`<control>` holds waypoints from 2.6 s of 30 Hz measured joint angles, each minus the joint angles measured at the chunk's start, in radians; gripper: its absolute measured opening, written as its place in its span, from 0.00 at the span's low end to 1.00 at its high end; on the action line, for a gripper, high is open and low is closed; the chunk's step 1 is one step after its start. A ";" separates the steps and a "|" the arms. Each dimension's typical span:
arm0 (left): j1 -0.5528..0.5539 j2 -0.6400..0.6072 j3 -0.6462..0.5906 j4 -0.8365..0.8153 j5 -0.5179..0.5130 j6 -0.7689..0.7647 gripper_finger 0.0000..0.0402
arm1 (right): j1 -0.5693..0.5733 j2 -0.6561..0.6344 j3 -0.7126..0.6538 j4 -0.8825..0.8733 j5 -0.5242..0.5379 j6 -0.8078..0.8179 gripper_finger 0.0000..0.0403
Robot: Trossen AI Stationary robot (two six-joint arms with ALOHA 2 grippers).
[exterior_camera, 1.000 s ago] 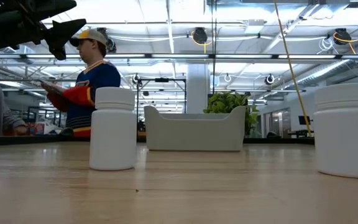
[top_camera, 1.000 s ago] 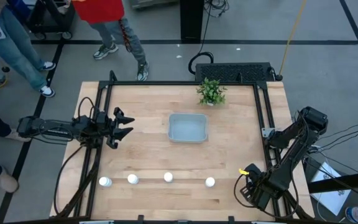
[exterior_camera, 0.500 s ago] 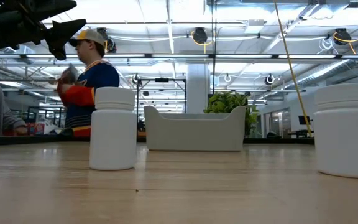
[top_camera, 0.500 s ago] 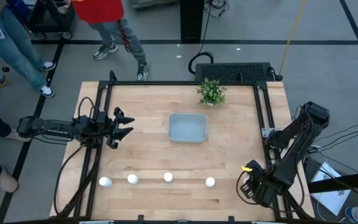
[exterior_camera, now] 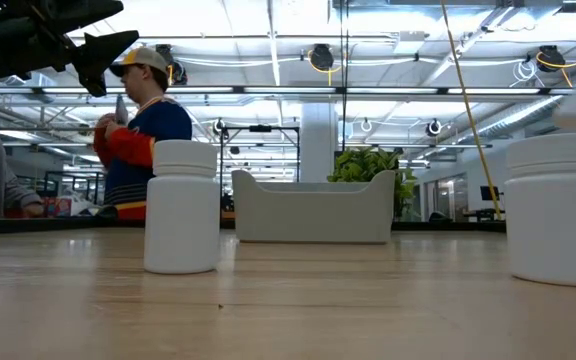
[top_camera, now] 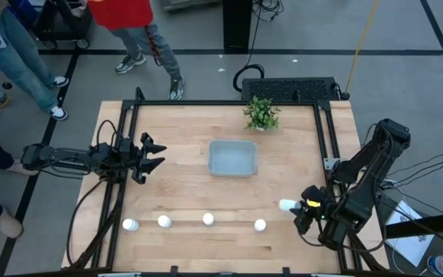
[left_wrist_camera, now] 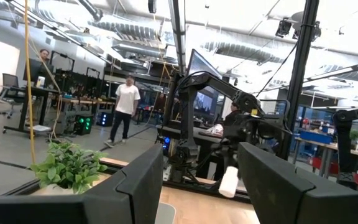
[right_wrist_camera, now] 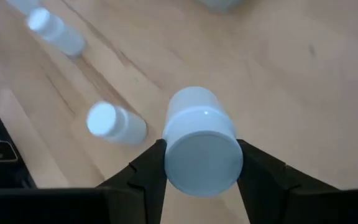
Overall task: Pick and place pill bottles into a basket
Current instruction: Put the white medicine bottle into the gray bin
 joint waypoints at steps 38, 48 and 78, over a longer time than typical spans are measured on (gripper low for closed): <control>0.000 0.000 0.000 -0.001 0.001 -0.005 0.53 | -0.372 -0.002 -0.240 1.733 0.521 -2.053 0.37; 0.000 0.000 0.000 -0.005 0.001 -0.025 0.53 | -0.495 -0.002 -0.308 2.034 0.344 -2.292 0.37; 0.000 0.000 0.000 -0.023 0.003 -0.028 0.53 | -0.999 0.035 0.112 0.741 -0.337 -1.505 0.37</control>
